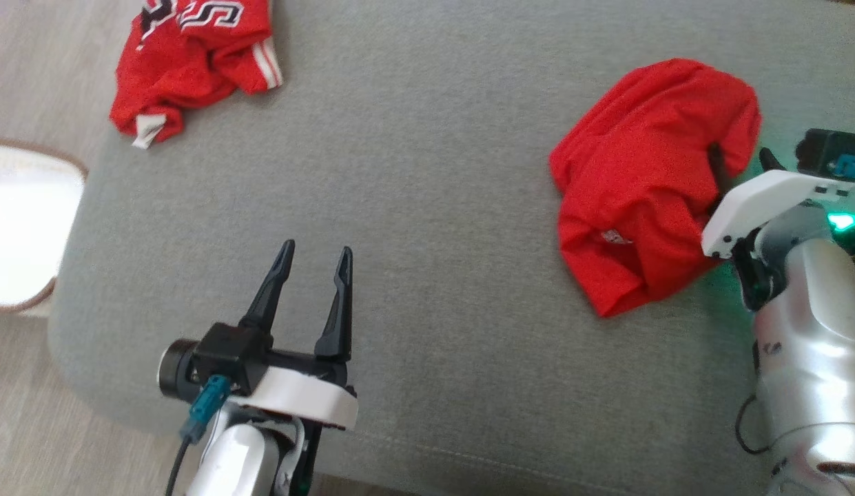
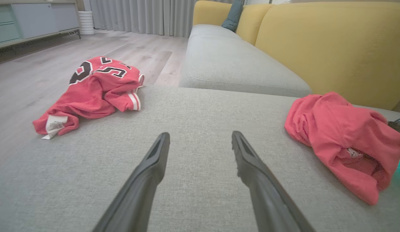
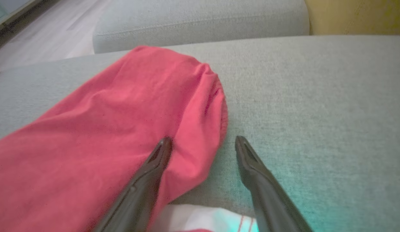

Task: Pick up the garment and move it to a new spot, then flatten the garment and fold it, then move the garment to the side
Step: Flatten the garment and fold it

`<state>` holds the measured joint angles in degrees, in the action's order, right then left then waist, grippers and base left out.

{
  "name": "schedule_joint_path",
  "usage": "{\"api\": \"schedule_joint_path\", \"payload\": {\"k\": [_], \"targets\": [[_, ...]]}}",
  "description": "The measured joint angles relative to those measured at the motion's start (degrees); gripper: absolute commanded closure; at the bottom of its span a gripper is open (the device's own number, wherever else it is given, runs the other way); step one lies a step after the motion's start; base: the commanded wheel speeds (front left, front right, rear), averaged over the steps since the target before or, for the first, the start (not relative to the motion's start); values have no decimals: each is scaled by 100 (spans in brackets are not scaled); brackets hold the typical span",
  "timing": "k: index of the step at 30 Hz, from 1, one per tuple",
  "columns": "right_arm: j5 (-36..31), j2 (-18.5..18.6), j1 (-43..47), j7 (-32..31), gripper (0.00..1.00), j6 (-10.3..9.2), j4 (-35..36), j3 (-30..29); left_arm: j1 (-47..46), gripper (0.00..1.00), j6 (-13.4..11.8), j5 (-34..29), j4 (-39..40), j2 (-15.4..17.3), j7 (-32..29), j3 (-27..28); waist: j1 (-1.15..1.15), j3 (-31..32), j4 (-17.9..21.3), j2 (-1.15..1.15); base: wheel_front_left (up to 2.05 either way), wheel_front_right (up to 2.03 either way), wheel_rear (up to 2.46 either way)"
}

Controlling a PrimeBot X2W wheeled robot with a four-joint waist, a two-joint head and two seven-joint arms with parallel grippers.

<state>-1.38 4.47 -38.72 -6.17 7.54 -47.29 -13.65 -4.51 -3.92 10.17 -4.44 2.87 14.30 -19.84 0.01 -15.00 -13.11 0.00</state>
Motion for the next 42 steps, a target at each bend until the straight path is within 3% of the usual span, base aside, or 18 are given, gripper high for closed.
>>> {"api": "schedule_joint_path", "payload": {"k": [2,3,4,11,18,26,34,36,38,39,40,41,42], "targets": [[-20,32,-71,-58,56,0,-183,-142,-36,0,-22,0,40,-3,0,-2,0,-78,-120,0,0,0,0],[-5,25,-103,-57,75,0,-235,-172,-43,0,-51,0,55,-4,0,-1,0,-109,-170,0,0,0,0],[45,14,-148,-48,100,0,-296,-185,-43,0,-64,0,62,-4,0,0,0,-131,-208,0,0,0,0],[91,12,-335,745,100,0,-136,178,-35,0,-111,-47,76,-4,0,26,0,-50,-190,0,0,0,0],[730,-21,-169,1129,100,0,865,1690,7,0,-104,-87,140,-4,0,57,0,114,-63,0,0,0,0],[813,-41,1272,1117,100,0,2446,3481,97,0,-84,-107,185,-4,0,185,0,207,43,0,0,0,0],[843,-42,1866,1062,100,0,2601,4211,97,0,-56,-111,210,-4,0,257,0,216,64,0,0,0,0],[866,-42,1925,1061,91,0,2587,4437,97,0,-55,-112,213,-4,0,285,0,209,67,0,0,0,0],[943,-43,1960,1061,71,0,2496,4647,97,0,-55,-121,213,-4,0,322,0,203,77,0,0,0,0],[950,-43,1960,1062,58,0,2435,4720,97,0,-55,-151,213,-4,0,336,0,204,85,0,0,0,0],[955,-43,1960,1062,8,0,2397,4785,97,0,-55,-163,213,-4,0,346,0,207,95,0,0,0,0],[987,-42,1960,1070,0,0,2371,4860,97,0,-55,-163,212,-4,0,359,0,209,111,0,0,0,0],[1036,-43,1960,1072,0,0,2350,4927,97,0,-55,-163,212,-4,0,369,0,213,131,0,0,0,0]]}}
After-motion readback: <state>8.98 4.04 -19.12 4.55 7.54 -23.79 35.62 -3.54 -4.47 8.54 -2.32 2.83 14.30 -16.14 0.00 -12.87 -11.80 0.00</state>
